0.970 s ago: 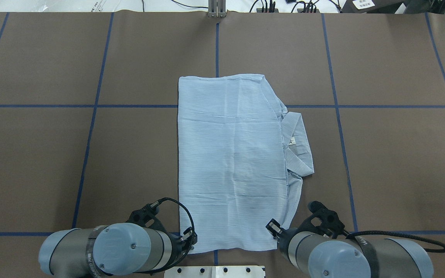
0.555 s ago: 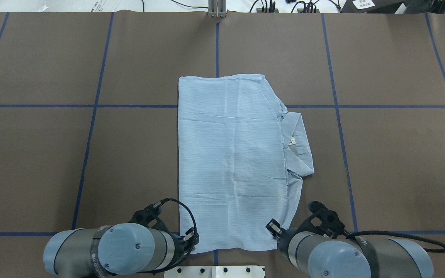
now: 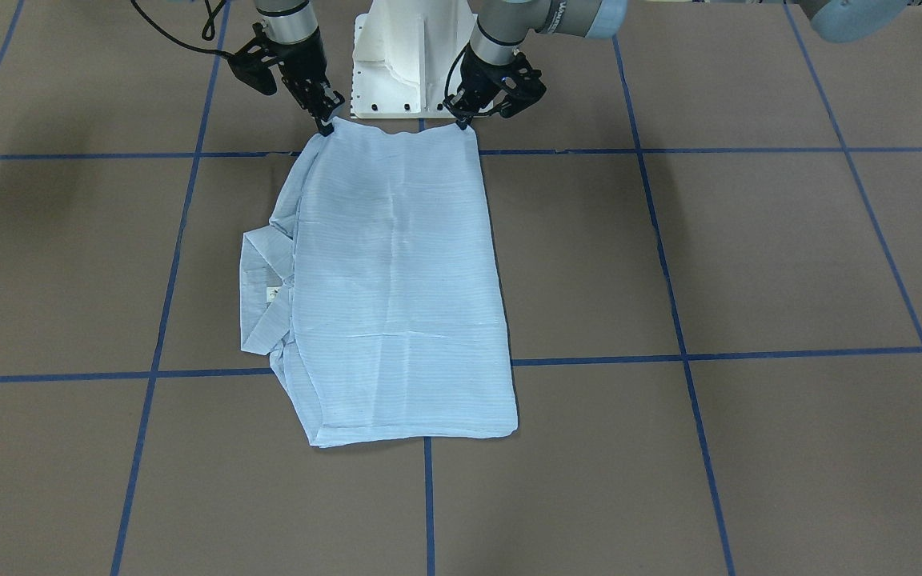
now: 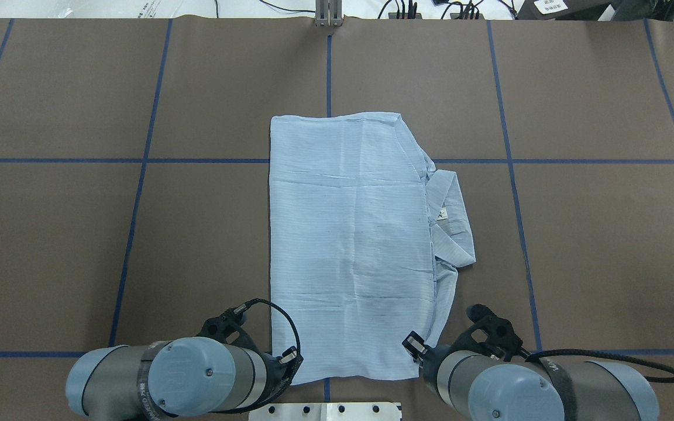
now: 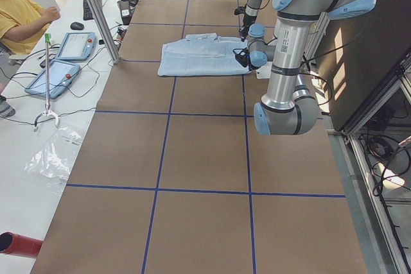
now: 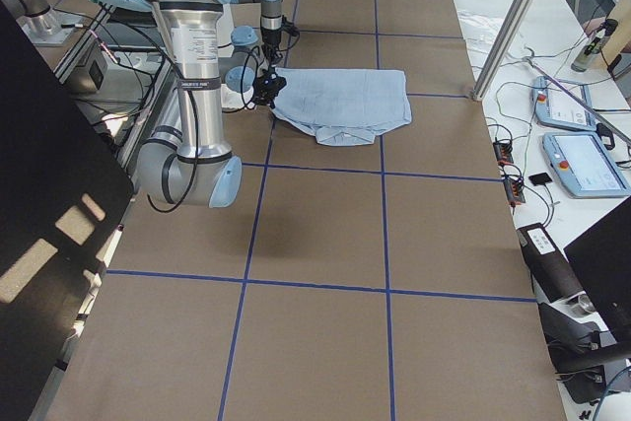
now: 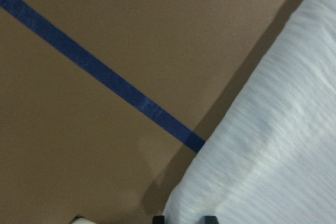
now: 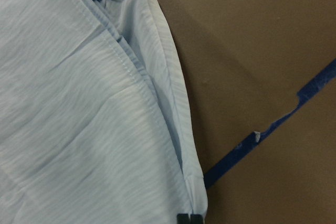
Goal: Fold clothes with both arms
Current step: 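Grasp both near corners of the shirt with both grippers, then lift and fold the near edge over toward the collar with both grippers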
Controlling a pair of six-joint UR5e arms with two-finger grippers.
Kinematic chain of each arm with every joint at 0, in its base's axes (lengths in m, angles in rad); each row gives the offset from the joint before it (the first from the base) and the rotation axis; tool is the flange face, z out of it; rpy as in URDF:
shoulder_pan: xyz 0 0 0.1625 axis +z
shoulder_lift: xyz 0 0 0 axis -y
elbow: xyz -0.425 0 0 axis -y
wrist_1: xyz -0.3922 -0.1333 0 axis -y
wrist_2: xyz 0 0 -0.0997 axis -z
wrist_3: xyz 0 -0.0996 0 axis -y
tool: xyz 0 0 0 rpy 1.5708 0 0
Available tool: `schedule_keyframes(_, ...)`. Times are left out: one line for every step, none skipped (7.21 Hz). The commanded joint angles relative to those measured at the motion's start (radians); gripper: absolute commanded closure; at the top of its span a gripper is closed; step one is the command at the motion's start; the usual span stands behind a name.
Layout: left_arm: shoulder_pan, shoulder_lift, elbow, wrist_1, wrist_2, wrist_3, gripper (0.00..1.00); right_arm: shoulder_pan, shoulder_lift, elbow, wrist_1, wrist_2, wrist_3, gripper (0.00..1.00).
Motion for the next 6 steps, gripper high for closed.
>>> schedule_keyframes(-0.026,0.001,-0.055,0.002,-0.003,0.003,1.0,0.008,-0.002,0.037,-0.002,-0.004,0.0,1.0)
schedule_keyframes(-0.061,0.005,-0.104,0.003,-0.006,0.003,1.0,0.023,-0.005,0.074,-0.002,-0.029,0.001,1.0)
schedule_keyframes(-0.112,0.005,-0.14,0.009,-0.011,0.005,1.0,0.031,-0.01,0.098,-0.003,-0.077,0.002,1.0)
schedule_keyframes(-0.17,0.0,-0.142,0.011,-0.012,0.011,1.0,0.069,-0.01,0.12,-0.006,-0.087,0.002,1.0)
schedule_keyframes(-0.222,-0.014,-0.142,0.011,-0.014,0.018,1.0,0.109,-0.002,0.131,-0.052,-0.087,0.0,1.0)
schedule_keyframes(-0.262,-0.026,-0.14,0.011,-0.037,0.019,1.0,0.126,0.054,0.122,-0.116,-0.073,-0.017,1.0)
